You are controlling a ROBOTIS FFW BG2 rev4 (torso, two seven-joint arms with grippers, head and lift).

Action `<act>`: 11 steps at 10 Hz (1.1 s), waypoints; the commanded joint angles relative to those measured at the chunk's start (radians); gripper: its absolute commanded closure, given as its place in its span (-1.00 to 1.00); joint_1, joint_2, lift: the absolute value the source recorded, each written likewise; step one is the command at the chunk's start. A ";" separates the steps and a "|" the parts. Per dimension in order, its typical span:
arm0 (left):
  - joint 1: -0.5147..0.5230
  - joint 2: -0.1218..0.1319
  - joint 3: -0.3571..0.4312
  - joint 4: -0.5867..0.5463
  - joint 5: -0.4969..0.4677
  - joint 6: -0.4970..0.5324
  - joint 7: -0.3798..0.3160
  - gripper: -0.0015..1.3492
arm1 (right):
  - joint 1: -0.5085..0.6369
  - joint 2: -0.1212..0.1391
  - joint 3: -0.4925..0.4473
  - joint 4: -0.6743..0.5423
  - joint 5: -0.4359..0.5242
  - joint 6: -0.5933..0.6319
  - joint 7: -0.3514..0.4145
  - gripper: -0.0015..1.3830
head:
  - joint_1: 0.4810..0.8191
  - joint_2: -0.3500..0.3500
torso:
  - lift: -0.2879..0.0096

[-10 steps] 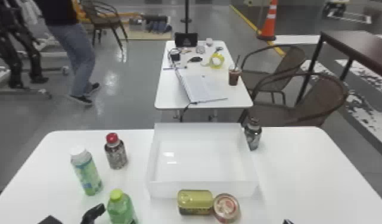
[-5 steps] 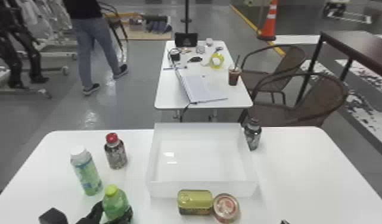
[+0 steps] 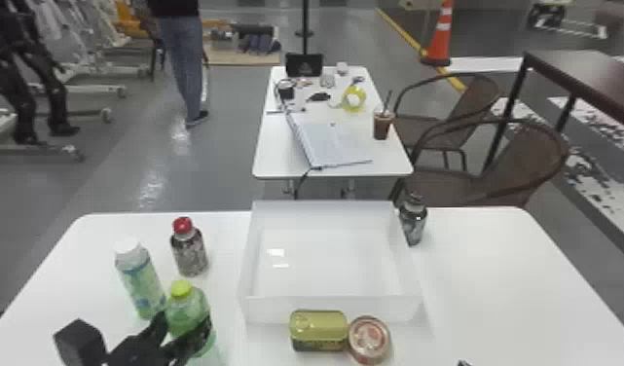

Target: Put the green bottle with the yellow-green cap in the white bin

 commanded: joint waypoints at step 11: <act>-0.446 0.118 -0.363 0.106 -0.549 0.042 -0.015 0.13 | -0.025 0.005 0.006 0.033 -0.005 -0.006 0.005 -0.52 | -0.60 0.00 | 0.26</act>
